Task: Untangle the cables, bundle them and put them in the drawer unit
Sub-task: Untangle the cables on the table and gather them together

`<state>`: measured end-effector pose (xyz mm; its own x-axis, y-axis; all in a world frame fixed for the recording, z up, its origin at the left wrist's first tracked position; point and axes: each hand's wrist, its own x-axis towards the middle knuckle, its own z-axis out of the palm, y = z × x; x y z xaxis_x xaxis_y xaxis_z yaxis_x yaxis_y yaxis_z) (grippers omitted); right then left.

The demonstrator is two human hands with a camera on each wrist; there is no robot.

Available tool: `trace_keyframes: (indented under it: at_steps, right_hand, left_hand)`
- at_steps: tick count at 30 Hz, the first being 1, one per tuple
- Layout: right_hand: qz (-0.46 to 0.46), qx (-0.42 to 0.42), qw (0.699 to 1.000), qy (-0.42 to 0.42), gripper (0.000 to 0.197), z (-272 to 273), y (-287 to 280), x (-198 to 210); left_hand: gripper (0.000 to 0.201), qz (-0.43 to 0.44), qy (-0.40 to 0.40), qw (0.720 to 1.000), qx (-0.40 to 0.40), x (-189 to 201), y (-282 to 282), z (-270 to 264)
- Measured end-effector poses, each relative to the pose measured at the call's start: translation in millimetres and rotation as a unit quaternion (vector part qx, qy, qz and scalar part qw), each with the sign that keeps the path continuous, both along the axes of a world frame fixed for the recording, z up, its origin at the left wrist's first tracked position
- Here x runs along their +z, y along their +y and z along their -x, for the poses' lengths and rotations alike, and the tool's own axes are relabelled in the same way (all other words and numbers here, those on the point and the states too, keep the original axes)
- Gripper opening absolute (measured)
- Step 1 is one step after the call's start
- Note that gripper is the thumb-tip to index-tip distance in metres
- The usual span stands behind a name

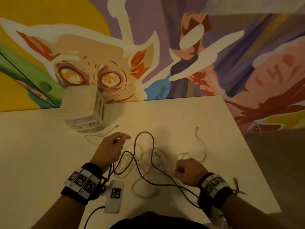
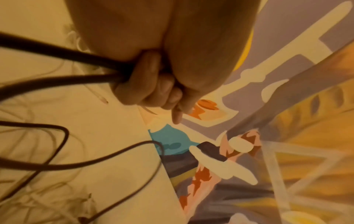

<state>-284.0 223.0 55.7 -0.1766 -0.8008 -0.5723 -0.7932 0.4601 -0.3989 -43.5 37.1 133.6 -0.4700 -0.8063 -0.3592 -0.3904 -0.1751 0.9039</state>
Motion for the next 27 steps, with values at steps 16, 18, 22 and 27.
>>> trace_keyframes:
  at_steps: [16, 18, 22, 27]
  right_hand:
    - [-0.002, 0.115, 0.973, 0.198, 0.026, -1, 8, -65]
    - [0.078, 0.107, 0.968, 0.213, 0.027, 1, 5, -56]
    - [0.247, 0.097, 0.939, 0.219, 0.022, 10, -3, -17]
    - [0.341, -0.106, 0.929, -0.099, 0.007, 8, -15, 61]
  left_hand:
    - [0.029, -0.035, -0.017, 0.999, -0.012, -12, 18, -15]
    - [0.026, -0.031, -0.016, 0.999, -0.01, -13, 19, -11]
    - [0.02, -0.032, 0.015, 0.998, 0.048, -10, 15, -5]
    - [0.021, -0.057, 0.105, 0.989, 0.082, 1, 10, 3]
